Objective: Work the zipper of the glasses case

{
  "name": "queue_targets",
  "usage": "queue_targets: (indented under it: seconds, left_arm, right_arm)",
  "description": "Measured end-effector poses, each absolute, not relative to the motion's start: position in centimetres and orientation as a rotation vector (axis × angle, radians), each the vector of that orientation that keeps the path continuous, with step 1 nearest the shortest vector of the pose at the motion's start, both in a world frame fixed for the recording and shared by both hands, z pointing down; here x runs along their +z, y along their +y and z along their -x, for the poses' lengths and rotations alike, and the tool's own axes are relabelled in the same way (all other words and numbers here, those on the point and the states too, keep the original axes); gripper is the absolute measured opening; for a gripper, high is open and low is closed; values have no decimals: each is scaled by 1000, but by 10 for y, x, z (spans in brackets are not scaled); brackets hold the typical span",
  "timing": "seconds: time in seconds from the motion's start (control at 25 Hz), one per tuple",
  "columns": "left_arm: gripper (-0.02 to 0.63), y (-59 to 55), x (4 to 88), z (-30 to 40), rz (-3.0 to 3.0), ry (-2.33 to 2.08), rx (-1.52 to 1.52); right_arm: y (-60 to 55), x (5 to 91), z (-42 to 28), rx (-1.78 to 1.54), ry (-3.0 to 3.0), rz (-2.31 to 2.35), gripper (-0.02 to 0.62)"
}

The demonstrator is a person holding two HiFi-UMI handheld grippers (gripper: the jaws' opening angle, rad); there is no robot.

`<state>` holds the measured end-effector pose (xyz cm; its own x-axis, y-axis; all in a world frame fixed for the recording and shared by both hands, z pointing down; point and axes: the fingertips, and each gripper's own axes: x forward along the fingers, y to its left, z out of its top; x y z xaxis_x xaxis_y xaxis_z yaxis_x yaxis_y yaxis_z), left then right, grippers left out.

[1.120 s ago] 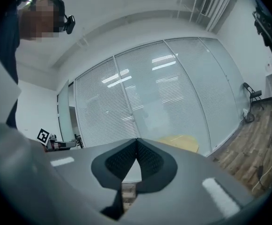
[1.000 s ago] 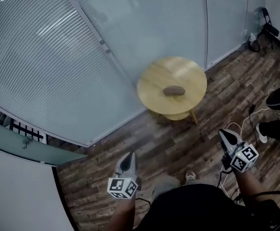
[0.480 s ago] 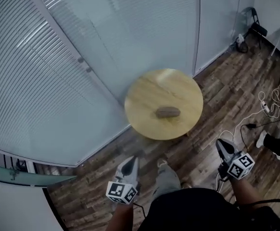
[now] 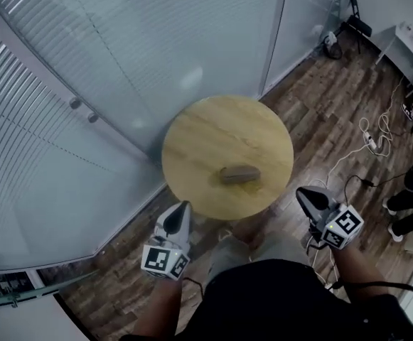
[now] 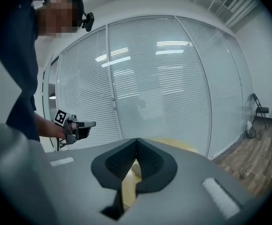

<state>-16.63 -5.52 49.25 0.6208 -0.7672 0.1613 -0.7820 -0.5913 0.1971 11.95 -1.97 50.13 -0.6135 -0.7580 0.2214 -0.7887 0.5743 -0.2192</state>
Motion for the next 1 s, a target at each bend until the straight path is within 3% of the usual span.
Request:
queue_targets:
  seconds: [0.36, 0.56, 0.68, 1.0]
  left_arm:
    - [2, -104, 516, 177, -2542, -1292, 203]
    - [2, -118, 516, 178, -2497, -1338, 240]
    - [2, -127, 517, 180, -2459, -1393, 280]
    - [2, -149, 516, 149, -2408, -1497, 315]
  right_arm:
    - [-93, 574, -96, 535, -2659, -1176, 13]
    - [-123, 623, -77, 469, -2565, -971, 270]
    - [-126, 658, -63, 324, -2536, -811, 340]
    - [-153, 741, -61, 142, -2438, -570, 384]
